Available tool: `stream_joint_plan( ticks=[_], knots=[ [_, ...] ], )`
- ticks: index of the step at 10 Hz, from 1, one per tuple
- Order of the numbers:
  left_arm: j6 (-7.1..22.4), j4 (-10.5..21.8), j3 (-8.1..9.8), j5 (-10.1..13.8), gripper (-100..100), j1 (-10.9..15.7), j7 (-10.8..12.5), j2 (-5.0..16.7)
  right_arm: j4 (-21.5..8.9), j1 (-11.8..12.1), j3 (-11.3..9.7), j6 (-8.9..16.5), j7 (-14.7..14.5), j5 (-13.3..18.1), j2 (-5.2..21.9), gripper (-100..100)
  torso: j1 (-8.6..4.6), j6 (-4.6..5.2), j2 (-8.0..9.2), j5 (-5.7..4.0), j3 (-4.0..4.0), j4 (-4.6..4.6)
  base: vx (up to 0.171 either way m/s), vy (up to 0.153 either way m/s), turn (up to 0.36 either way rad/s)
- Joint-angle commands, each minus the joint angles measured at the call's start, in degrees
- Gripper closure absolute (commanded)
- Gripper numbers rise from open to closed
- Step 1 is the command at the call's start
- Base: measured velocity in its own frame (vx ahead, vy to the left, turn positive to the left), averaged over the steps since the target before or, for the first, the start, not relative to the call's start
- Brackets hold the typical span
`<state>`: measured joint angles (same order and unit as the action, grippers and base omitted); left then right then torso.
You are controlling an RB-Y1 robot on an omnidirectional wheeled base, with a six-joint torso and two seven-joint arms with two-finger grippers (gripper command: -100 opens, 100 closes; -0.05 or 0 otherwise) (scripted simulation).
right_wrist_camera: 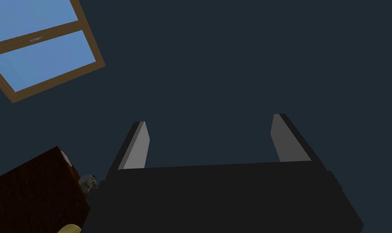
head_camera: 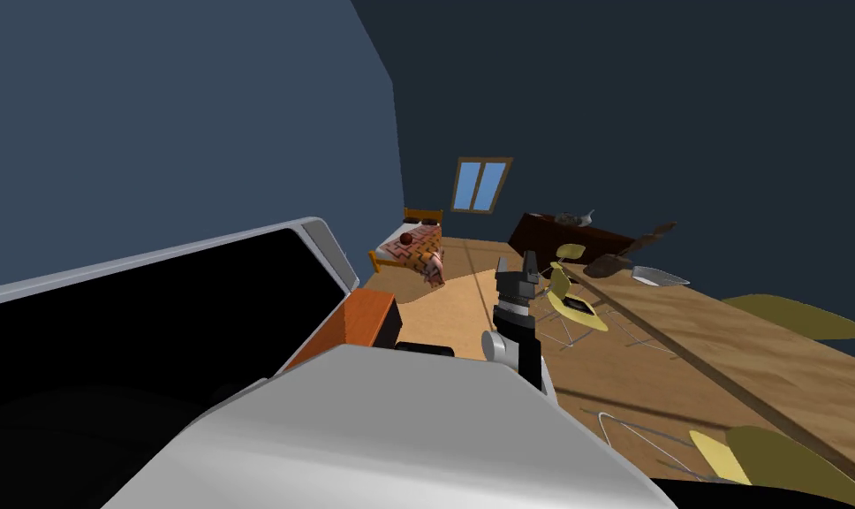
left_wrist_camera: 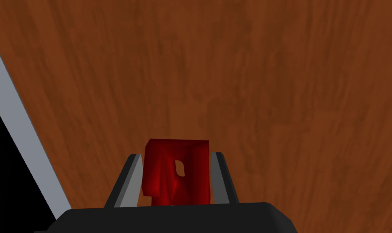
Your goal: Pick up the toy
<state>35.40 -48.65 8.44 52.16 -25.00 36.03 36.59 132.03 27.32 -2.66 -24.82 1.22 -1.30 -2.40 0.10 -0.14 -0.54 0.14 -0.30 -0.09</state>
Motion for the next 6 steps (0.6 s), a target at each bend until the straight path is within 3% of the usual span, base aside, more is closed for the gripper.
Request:
stream_joint_plan(
  ticks=[1, 4, 5, 6],
  knots=[
    [0.05, -1.91, -0.56, 0.92, 100, -1.41, -1.72, 0.6, 0.0, 0.0, 0.0, 0.0, 0.0, 0.0, 0.0, 0, 0.0, 0.0, 0.0, 0.0, 0.0, 0.0, 0.148, -0.032, 0.29],
    [0.04, -5.08, -1.5, 2.85, 100, -3.82, -4.89, 1.81, 0.0, 0.0, 0.0, 0.0, 0.0, 0.0, 0.0, 0, 0.08, 0.04, -0.02, 0.02, -0.01, 0.0, 0.145, -0.019, 0.231],
    [0.02, -4.3, -1.28, 2.54, 100, -3.24, -4.21, 1.59, 0.0, 0.0, 0.0, 0.0, 0.0, 0.0, 0.0, 0, 0.08, -0.01, 0.01, 0.02, 0.0, -0.01, 0.059, -0.015, 0.065],
    [0.01, -4.37, -1.32, 2.61, 0, -3.37, -4.48, 1.62, 0.0, -0.02, 0.0, 0.0, 0.0, 0.0, 0.0, 0, 0.13, 0.08, 0.22, 0.04, 0.12, 0.05, 0.011, -0.004, -0.009]
  ],
)
